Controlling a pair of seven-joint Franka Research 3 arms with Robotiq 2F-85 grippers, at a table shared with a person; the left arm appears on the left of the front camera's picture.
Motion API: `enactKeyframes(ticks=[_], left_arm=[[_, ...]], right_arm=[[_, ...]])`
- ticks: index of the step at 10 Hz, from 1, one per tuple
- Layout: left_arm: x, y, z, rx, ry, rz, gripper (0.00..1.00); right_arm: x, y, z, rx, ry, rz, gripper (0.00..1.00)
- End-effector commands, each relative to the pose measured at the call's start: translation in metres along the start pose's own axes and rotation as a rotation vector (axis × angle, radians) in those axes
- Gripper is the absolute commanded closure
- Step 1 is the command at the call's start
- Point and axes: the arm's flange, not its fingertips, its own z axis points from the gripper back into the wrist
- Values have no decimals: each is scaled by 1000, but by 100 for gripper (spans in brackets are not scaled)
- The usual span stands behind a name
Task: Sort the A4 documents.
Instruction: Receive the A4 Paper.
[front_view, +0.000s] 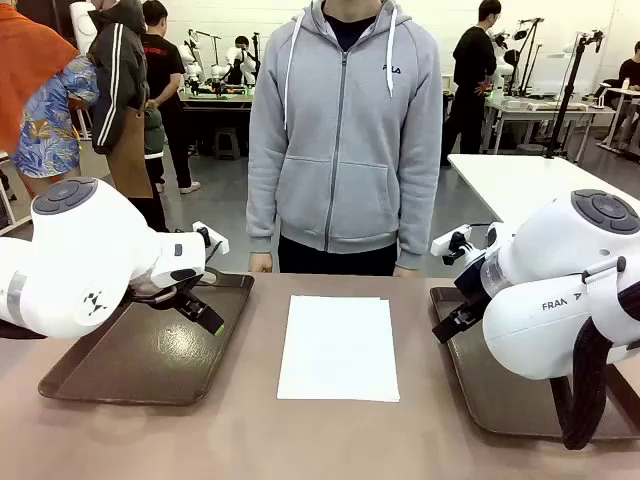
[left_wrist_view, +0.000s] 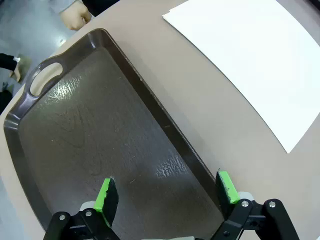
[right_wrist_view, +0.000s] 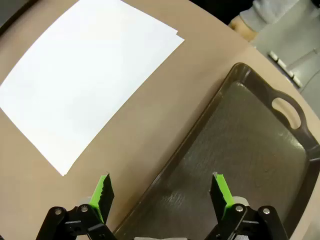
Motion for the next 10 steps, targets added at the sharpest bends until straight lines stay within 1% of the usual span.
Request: enactKeyframes(ticks=[1, 10], left_arm=[[0, 0, 0, 0, 0, 0, 0], [0, 0, 0, 0, 0, 0, 0]], right_arm=[[0, 0, 0, 0, 0, 0, 0], [0, 0, 0, 0, 0, 0, 0]])
